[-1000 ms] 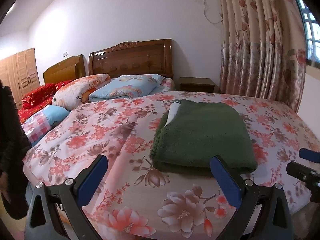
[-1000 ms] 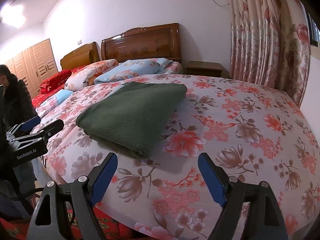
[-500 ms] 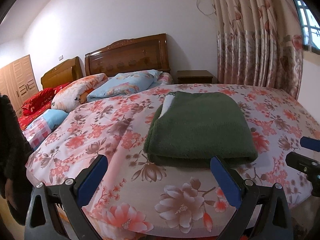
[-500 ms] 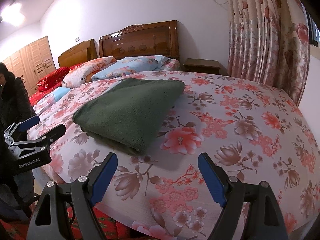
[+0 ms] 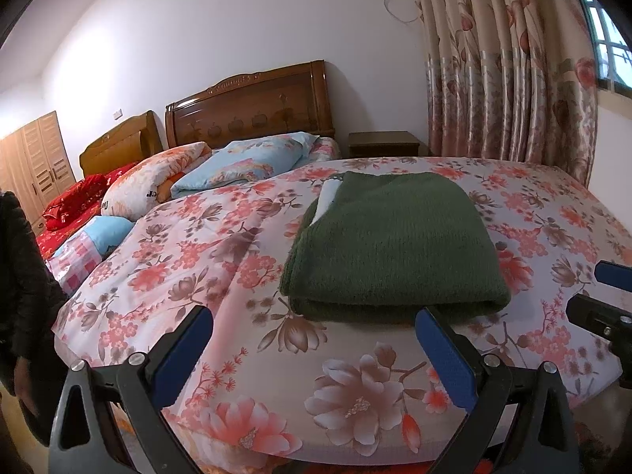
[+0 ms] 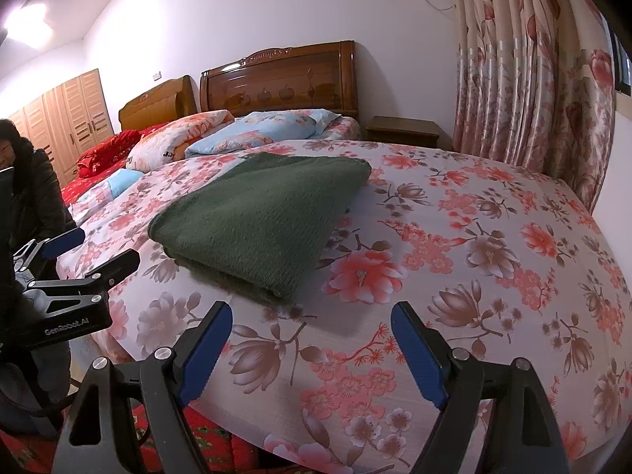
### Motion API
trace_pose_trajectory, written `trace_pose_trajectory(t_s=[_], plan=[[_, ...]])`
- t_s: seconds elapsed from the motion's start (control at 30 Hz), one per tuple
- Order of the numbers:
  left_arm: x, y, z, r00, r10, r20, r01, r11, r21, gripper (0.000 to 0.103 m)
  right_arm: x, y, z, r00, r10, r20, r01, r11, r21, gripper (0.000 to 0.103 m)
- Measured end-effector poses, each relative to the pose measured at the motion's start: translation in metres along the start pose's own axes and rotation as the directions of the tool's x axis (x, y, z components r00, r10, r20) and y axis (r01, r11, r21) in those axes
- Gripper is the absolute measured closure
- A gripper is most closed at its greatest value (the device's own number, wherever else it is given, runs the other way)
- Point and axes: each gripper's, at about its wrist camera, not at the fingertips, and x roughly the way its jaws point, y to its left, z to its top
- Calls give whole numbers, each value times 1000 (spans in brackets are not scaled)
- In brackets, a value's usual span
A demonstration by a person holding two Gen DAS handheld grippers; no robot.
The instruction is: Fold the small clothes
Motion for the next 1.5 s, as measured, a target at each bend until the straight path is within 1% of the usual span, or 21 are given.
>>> trace_pose_trajectory(t_s=[0.83, 1.33, 1.5], plan=[[-1, -1, -1, 1000, 18, -3, -18, 1000, 1, 0, 1, 1, -2, 1000, 11, -7, -11, 1000, -7, 19], [2, -3, -4, 1000, 18, -13, -18, 1000, 3, 0, 2, 1, -4, 1000, 19, -9, -19, 1000, -7, 19], [0, -6, -4, 1000, 13, -12, -13, 1000, 6, 0, 0, 2, -4, 1000, 27, 3, -27, 1000, -5, 19]])
